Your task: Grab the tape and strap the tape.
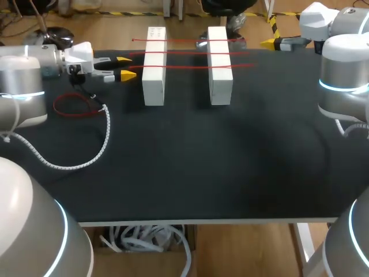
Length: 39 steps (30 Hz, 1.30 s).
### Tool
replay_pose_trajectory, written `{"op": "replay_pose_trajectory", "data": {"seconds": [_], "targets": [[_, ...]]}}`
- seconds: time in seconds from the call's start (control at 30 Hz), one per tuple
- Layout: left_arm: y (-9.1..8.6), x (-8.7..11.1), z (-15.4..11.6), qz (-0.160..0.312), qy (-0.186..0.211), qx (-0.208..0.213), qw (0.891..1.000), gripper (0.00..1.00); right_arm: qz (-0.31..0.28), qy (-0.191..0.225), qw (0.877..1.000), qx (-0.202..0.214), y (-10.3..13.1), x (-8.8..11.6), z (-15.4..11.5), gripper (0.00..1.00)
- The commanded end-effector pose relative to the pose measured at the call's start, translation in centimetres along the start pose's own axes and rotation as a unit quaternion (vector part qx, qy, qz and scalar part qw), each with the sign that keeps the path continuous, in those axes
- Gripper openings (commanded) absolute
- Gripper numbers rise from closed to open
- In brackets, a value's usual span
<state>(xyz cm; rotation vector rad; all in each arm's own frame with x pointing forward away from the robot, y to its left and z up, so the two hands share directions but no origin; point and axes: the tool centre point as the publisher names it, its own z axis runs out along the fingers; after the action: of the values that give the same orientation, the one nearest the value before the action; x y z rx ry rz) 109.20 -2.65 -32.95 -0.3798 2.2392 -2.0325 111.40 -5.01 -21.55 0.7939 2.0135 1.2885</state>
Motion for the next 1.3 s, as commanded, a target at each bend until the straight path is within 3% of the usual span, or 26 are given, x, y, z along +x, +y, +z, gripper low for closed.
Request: {"op": "replay_pose_trajectory", "data": {"seconds": [0.03,0.53,1.07,1.13,1.3], "targets": [[0.54,-0.49,0.15,0.003,0.005,0.003,1.000,0.46,0.000,0.000,1.000,-0.001,-0.05,0.00,0.03,1.00],[-0.03,-0.17,-0.39,0.009,0.028,0.018,0.999,0.46,0.000,0.000,1.000,-0.001,-0.05,0.00,0.03,1.00],[0.10,-0.71,0.25,0.024,0.020,0.013,0.999,0.41,0.000,0.000,1.000,-0.001,-0.05,0.00,0.03,1.00],[0.16,-0.78,0.21,0.023,0.020,0.013,0.999,0.35,0.000,0.000,1.000,-0.001,-0.05,0.00,0.03,1.00],[0.34,-0.94,0.11,0.021,0.018,0.012,1.000,0.30,0.000,0.000,1.000,-0.001,-0.05,0.00,0.03,1.00]]}}
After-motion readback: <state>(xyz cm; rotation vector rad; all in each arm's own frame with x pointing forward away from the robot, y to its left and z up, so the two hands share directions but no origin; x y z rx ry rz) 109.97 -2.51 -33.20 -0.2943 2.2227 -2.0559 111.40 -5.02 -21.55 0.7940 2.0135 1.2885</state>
